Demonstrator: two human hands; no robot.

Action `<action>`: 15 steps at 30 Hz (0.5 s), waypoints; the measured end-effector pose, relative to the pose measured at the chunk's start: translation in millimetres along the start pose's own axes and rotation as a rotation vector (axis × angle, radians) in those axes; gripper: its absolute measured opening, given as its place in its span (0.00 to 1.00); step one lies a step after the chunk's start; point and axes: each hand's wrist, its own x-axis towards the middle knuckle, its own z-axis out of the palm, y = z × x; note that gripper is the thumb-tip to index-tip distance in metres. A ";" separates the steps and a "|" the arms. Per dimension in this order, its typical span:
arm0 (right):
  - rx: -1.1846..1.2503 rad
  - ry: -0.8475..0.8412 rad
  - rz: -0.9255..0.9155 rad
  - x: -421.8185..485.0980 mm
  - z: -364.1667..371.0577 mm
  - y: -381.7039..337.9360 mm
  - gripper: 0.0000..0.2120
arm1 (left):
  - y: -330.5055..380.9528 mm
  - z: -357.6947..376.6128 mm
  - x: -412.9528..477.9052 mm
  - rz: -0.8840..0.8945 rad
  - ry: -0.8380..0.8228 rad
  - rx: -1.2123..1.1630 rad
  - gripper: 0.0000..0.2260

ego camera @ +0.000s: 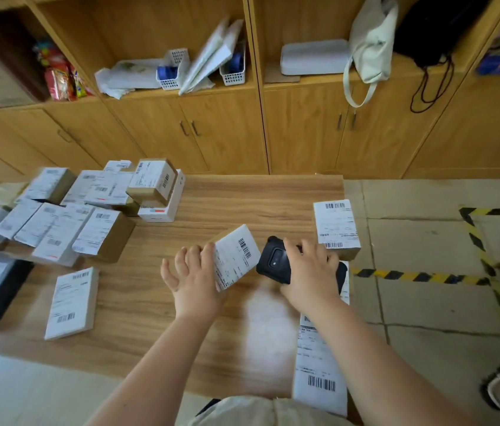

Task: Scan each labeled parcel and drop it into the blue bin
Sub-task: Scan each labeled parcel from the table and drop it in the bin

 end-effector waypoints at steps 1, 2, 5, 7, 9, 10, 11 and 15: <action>-0.004 -0.001 -0.006 -2.1 0.8 -0.3 0.43 | 0.2 -2.1 -1.3 -0.014 -0.006 0.006 0.45; -0.008 0.006 -0.013 -3.7 1.6 -0.3 0.42 | 0.8 -4.3 -2.8 -0.026 -0.012 0.008 0.46; -0.007 0.022 -0.022 -7.7 4.3 0.1 0.41 | 3.8 -10.0 -8.3 -0.053 -0.023 -0.010 0.48; -0.003 0.024 -0.023 -10.2 5.2 0.4 0.41 | 5.2 -12.0 -11.6 -0.063 -0.011 -0.036 0.49; -0.012 0.016 -0.026 -11.9 6.0 0.7 0.41 | 5.4 -13.2 -13.0 -0.068 0.006 -0.060 0.49; -0.017 0.012 -0.025 -12.7 6.6 1.0 0.41 | 5.1 -13.5 -13.3 -0.071 0.011 -0.069 0.49; -0.017 0.007 -0.021 -13.2 7.2 1.3 0.40 | 4.6 -13.8 -13.2 -0.072 0.010 -0.073 0.50; 0.005 -0.021 0.024 -14.5 8.9 2.6 0.41 | 2.9 -11.1 -12.4 -0.049 -0.031 -0.072 0.50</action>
